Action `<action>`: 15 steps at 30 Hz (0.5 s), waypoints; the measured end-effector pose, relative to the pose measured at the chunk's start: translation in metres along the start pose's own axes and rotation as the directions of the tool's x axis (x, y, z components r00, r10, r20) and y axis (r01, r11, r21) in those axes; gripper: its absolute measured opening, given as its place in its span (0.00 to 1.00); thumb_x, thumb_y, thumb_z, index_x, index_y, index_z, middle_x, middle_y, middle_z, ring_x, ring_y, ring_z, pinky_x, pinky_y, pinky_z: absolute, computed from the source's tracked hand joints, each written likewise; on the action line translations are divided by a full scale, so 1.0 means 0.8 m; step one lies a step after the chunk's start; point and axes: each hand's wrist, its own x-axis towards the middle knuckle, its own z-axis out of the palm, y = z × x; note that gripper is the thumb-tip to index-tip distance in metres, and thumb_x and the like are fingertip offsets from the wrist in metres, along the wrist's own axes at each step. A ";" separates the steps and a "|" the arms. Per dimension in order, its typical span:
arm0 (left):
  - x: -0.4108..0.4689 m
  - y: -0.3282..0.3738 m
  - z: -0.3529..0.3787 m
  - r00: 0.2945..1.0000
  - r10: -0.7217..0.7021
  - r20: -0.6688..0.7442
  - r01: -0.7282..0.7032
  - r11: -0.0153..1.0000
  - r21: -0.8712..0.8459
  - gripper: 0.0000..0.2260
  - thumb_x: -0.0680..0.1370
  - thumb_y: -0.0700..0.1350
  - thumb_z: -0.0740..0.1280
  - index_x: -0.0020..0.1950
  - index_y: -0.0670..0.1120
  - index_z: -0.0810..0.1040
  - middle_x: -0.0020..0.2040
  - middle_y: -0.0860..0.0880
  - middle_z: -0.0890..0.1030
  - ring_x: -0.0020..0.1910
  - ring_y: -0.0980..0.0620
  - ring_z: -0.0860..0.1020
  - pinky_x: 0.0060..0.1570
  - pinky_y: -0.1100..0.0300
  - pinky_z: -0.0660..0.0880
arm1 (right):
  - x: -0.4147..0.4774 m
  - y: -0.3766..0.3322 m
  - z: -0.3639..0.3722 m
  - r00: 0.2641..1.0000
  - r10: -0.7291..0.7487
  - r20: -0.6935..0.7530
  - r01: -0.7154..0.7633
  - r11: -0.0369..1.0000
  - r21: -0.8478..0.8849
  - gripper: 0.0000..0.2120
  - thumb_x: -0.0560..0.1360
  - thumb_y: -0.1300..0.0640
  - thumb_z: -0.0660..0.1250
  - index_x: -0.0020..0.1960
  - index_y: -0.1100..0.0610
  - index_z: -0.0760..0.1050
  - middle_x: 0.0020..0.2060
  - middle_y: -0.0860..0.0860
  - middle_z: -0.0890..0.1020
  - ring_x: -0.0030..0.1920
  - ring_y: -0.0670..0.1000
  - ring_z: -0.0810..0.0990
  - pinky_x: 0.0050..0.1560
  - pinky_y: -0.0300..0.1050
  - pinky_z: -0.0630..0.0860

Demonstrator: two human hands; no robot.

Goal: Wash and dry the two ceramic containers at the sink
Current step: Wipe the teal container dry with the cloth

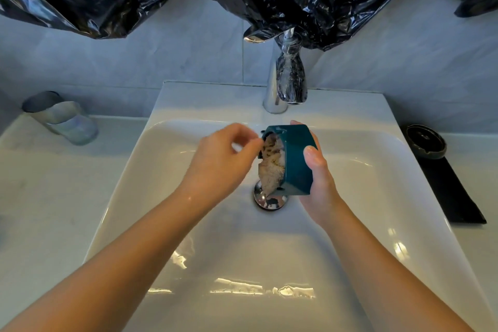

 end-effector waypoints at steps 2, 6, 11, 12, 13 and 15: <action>-0.010 -0.004 -0.008 0.960 0.276 0.050 -0.275 0.961 -0.031 0.12 0.78 0.49 0.64 0.61 0.53 0.77 0.58 0.56 0.78 0.55 0.62 0.76 0.54 0.68 0.75 | -0.001 -0.001 0.003 1.000 0.014 -0.004 -0.014 0.997 0.075 0.44 0.62 0.32 0.73 0.71 0.52 0.66 0.61 0.53 0.79 0.60 0.54 0.79 0.57 0.56 0.78; -0.016 -0.013 -0.001 0.891 0.366 0.271 -0.449 0.805 0.388 0.24 0.79 0.58 0.53 0.74 0.52 0.66 0.71 0.54 0.70 0.70 0.54 0.65 0.68 0.61 0.63 | -0.002 -0.005 0.015 0.999 0.024 0.030 -0.028 0.986 0.167 0.38 0.66 0.37 0.72 0.68 0.58 0.70 0.58 0.55 0.81 0.58 0.53 0.80 0.56 0.49 0.79; -0.020 -0.005 -0.001 0.802 0.539 0.257 -0.583 0.613 0.534 0.26 0.79 0.56 0.54 0.74 0.46 0.65 0.69 0.48 0.74 0.64 0.51 0.68 0.60 0.66 0.61 | -0.004 -0.007 0.015 0.999 0.032 0.026 -0.036 0.983 0.178 0.42 0.67 0.36 0.70 0.70 0.62 0.68 0.57 0.57 0.80 0.59 0.54 0.80 0.54 0.48 0.79; -0.020 -0.005 -0.001 0.809 0.502 0.306 -0.588 0.675 0.447 0.27 0.79 0.56 0.55 0.76 0.47 0.60 0.72 0.49 0.69 0.66 0.54 0.66 0.60 0.72 0.58 | -0.005 -0.007 0.015 0.999 0.026 0.023 -0.030 0.982 0.187 0.40 0.68 0.37 0.69 0.70 0.63 0.68 0.57 0.57 0.80 0.59 0.54 0.79 0.54 0.49 0.79; -0.018 -0.005 0.000 0.820 0.448 0.357 -0.566 0.727 0.388 0.29 0.79 0.57 0.56 0.78 0.48 0.55 0.75 0.51 0.65 0.68 0.56 0.64 0.61 0.75 0.57 | -0.005 -0.006 0.013 1.000 0.020 0.020 -0.024 0.981 0.194 0.38 0.69 0.38 0.67 0.70 0.63 0.68 0.57 0.57 0.80 0.60 0.55 0.79 0.55 0.50 0.79; -0.013 -0.006 0.007 0.820 0.404 0.406 -0.547 0.763 0.345 0.31 0.79 0.59 0.57 0.78 0.50 0.52 0.74 0.52 0.64 0.67 0.56 0.67 0.61 0.70 0.65 | -0.003 -0.007 0.013 1.000 0.018 -0.010 -0.016 0.984 0.180 0.41 0.68 0.37 0.69 0.70 0.64 0.67 0.59 0.60 0.79 0.61 0.58 0.79 0.58 0.55 0.78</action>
